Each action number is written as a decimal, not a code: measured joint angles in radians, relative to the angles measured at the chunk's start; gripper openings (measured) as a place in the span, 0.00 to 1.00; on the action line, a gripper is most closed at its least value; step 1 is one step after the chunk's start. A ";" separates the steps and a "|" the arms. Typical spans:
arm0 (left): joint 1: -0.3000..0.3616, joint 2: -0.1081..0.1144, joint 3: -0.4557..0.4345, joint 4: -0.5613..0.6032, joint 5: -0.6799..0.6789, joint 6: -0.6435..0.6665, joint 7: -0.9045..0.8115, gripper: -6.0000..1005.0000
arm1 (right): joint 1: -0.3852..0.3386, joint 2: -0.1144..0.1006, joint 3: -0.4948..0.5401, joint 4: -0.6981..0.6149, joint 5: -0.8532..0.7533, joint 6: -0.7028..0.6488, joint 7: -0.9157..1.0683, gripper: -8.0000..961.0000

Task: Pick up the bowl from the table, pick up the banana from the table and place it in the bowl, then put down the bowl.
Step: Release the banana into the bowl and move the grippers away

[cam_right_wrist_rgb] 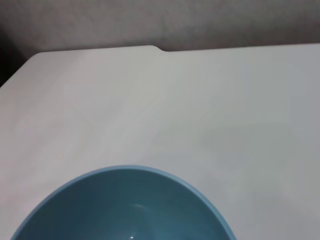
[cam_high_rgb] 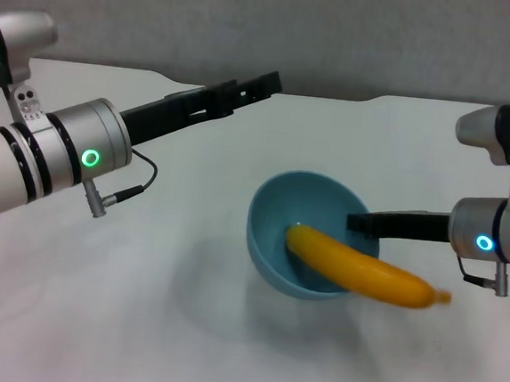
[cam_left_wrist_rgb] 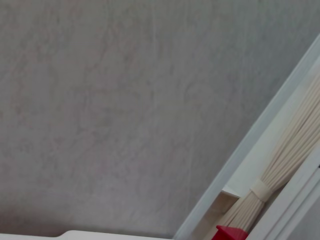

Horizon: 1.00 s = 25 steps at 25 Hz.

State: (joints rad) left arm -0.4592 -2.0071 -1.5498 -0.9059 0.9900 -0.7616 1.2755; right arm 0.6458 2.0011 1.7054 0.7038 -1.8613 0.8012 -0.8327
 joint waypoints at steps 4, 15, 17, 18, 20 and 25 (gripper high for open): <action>0.003 0.000 -0.010 -0.001 0.024 0.000 -0.005 0.86 | 0.016 -0.001 0.045 -0.034 -0.042 0.019 0.007 0.04; 0.006 0.000 -0.039 -0.004 0.148 0.007 -0.041 0.86 | 0.140 -0.012 0.208 -0.158 -0.283 0.134 0.053 0.05; 0.008 -0.003 -0.045 -0.004 0.164 0.007 -0.048 0.86 | 0.158 -0.018 0.222 -0.158 -0.312 0.149 0.062 0.05; 0.008 -0.004 -0.046 -0.004 0.171 0.008 -0.050 0.86 | 0.166 -0.022 0.230 -0.158 -0.325 0.156 0.063 0.05; 0.003 -0.009 -0.046 -0.004 0.187 0.011 -0.054 0.86 | 0.182 -0.030 0.246 -0.160 -0.348 0.168 0.067 0.05; -0.002 -0.010 -0.047 -0.004 0.194 0.012 -0.059 0.86 | 0.255 -0.053 0.263 -0.212 -0.392 0.181 0.081 0.05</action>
State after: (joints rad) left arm -0.4615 -2.0171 -1.5966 -0.9097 1.1839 -0.7499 1.2164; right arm 0.9004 1.9479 1.9687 0.4919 -2.2528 0.9824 -0.7515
